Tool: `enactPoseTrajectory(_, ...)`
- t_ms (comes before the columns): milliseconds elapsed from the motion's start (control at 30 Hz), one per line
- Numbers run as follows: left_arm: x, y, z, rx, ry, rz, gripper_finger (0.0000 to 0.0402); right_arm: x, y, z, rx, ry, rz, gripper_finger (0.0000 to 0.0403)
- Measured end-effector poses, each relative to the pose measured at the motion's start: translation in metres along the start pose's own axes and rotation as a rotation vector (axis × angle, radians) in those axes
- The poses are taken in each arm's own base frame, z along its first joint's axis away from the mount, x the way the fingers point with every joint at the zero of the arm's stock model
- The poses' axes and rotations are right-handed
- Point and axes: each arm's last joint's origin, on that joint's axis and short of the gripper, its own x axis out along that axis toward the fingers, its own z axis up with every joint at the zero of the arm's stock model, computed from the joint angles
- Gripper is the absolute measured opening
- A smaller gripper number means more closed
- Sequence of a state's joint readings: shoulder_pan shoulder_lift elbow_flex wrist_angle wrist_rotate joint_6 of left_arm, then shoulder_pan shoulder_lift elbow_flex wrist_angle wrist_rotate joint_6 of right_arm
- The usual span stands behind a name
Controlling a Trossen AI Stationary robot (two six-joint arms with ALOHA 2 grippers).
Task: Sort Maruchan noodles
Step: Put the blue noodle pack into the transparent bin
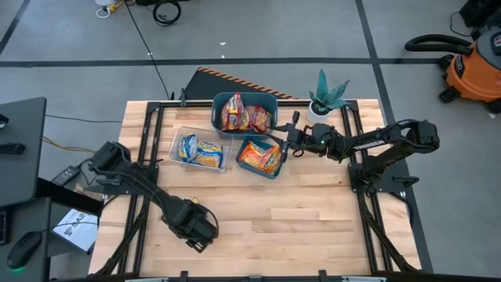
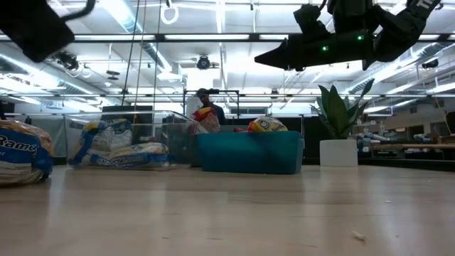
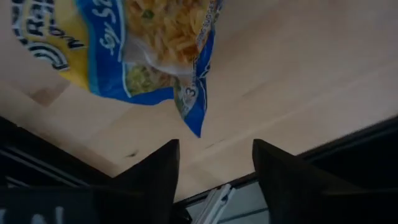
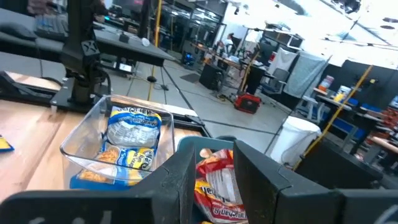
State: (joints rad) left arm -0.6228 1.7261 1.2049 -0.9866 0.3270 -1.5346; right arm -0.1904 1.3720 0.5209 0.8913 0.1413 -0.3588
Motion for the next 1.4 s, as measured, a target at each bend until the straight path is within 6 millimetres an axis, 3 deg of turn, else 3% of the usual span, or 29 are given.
enactPoseTrajectory(133,0.011,-0.002,0.006,0.006,0.013,0.042,0.0218,0.001,-0.004,0.000,0.001,-0.026,0.029,0.0113)
enactPoseTrajectory(267,0.019,0.000,0.008,0.051,0.056,0.106,0.0201,0.001,-0.004,0.000,0.000,-0.028,0.034,0.0113)
enactPoseTrajectory(533,0.033,-0.001,0.013,0.135,0.076,0.160,0.0100,0.001,-0.004,0.000,0.004,-0.030,0.034,0.0113)
enactPoseTrajectory(700,0.031,0.000,0.017,0.172,0.081,0.156,0.0021,0.001,-0.004,0.000,0.017,-0.027,0.036,0.0113)
enactPoseTrajectory(833,0.021,0.004,0.020,0.178,0.072,0.153,0.0009,0.001,-0.004,-0.001,0.024,-0.020,0.039,0.0113)
enactPoseTrajectory(967,-0.001,0.012,0.019,0.167,0.064,0.146,0.0006,0.001,-0.004,-0.002,0.025,-0.011,0.042,0.0113)
enactPoseTrajectory(1067,-0.029,0.022,0.016,0.155,0.005,0.143,0.0005,0.001,-0.003,-0.002,0.025,-0.009,0.043,0.0113)
enactPoseTrajectory(1400,-0.136,0.056,0.013,0.168,-0.455,-0.050,0.0003,0.001,-0.003,-0.002,0.025,-0.007,0.043,0.0113)
